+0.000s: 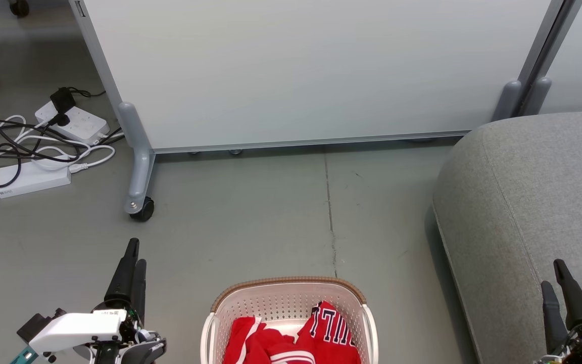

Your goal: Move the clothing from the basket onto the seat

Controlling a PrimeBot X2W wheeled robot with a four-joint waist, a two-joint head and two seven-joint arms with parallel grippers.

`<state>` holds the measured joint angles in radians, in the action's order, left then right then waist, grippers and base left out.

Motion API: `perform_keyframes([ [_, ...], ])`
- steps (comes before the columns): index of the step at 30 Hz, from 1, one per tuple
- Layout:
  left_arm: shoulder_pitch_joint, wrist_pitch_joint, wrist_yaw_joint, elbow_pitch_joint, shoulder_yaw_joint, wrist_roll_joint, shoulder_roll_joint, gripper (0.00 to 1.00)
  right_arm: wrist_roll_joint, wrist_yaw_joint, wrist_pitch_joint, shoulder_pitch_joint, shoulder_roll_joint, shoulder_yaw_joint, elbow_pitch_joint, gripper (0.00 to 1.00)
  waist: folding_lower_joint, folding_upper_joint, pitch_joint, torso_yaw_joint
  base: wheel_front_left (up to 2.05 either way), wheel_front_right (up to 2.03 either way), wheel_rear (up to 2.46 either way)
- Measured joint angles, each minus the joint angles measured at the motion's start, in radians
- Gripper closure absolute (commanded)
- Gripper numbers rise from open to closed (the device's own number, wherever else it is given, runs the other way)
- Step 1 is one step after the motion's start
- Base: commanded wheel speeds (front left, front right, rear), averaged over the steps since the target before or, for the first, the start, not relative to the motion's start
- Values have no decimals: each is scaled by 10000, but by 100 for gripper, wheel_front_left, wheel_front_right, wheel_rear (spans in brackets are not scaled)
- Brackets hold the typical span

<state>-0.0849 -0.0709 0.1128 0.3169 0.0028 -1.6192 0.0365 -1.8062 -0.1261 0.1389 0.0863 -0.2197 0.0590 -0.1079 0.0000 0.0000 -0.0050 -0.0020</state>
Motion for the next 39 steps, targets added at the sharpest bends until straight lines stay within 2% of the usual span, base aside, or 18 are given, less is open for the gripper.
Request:
perform_keyframes([
  [8,1,316,2,-31,213,261,6,0,986,0,115,-226,192,-268,-148,0,0,0,-49,-18,0,0,0],
  [17,6,690,6,-134,456,826,15,0,2754,0,247,-745,387,-545,-385,0,0,0,-103,-20,0,0,0],
  [25,7,993,15,-130,709,1569,29,0,4700,0,376,-1125,556,-606,-61,0,0,0,-138,-15,0,0,0],
  [31,7,1216,17,-268,846,2274,31,0,6322,-2,456,-1409,631,-535,311,0,0,0,-169,-4,0,0,0],
  [39,70,1475,13,-719,805,4088,46,0,8274,-2,537,-1825,499,-130,616,0,0,0,-214,40,0,0,0],
])
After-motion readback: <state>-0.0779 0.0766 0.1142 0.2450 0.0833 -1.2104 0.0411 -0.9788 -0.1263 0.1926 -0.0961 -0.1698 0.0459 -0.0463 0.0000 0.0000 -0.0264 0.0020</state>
